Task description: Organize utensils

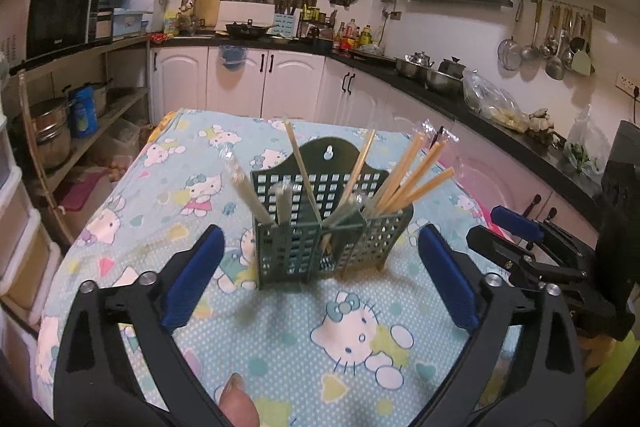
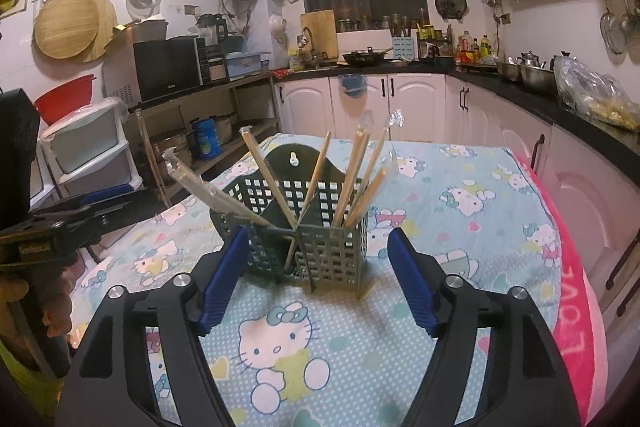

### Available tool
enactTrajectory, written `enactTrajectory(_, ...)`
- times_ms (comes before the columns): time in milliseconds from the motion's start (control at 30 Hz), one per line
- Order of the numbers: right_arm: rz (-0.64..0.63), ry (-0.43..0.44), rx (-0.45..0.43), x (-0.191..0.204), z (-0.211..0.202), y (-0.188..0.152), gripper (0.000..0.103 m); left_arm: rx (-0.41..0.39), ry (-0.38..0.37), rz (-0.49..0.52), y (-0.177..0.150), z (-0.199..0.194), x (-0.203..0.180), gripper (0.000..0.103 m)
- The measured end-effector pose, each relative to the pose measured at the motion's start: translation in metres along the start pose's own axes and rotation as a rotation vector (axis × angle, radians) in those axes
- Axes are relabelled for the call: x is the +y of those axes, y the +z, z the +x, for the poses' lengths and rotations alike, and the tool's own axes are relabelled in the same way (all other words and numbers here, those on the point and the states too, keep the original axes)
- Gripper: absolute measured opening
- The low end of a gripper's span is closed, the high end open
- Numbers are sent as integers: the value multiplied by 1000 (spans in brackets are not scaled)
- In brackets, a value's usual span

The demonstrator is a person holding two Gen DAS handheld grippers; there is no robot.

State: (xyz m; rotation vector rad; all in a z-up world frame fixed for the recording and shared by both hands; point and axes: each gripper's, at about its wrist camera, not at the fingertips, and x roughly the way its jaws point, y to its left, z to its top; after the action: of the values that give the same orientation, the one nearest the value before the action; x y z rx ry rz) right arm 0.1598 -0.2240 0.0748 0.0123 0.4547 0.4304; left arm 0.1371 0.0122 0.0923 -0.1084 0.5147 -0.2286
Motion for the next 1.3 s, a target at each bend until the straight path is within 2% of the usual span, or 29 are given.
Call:
enactTrajectory(400,32,-21,32,-2,-5,-28,83,31,8,-45,-29,-5,12,91)
enactTrajectory(800,49,-38,81,-1,5,-59,86,34,42,-57,-59,7,13,91)
enactTrajectory(1300,15,-118,31,2,11,-78,89,-14,115,-17,-81,18,8,91)
